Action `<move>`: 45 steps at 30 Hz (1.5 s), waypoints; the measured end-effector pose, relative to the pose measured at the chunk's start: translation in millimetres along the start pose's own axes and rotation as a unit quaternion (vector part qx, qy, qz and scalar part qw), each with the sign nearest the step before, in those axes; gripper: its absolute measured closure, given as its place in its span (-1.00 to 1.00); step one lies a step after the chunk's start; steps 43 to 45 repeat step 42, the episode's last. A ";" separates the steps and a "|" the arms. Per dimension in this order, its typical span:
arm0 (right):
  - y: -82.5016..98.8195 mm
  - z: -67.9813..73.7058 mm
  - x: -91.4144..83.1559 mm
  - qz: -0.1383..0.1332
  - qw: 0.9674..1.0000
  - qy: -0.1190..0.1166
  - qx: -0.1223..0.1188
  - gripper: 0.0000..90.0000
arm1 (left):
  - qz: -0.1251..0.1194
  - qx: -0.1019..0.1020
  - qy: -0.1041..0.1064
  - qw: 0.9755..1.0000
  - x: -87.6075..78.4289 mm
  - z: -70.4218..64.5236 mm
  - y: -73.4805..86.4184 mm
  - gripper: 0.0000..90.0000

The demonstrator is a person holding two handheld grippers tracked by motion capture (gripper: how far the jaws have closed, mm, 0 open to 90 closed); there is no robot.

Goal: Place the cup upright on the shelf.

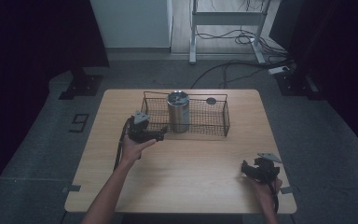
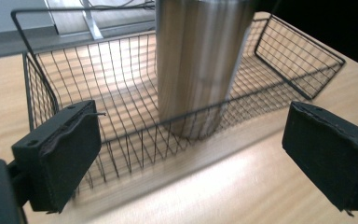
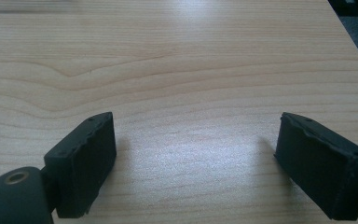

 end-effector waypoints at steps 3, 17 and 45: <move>0.0 0.0 0.0 0.000 1.000 0.000 0.000 -0.73 | 0.002 -0.002 0.005 1.000 -9.2 0.5 9.8 -0.88; 0.0 0.1 0.0 0.000 1.000 -0.001 0.001 -0.73 | 0.022 -0.012 0.007 1.000 -31.2 -2.0 73.9 -0.85; -0.3 0.0 0.3 0.000 1.000 0.001 0.001 -0.73 | 0.049 -0.044 0.020 0.998 -37.0 -4.7 120.6 -0.78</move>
Point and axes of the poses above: each handheld gripper's, and its own axes: x roughly forward along the jaws, y roughly out of its underside, z roughly to its left, the point moved 4 cm from there along x, roughly forward along the jaws, and after that the axes turned 1 degree about y, right-handed, at the moved point
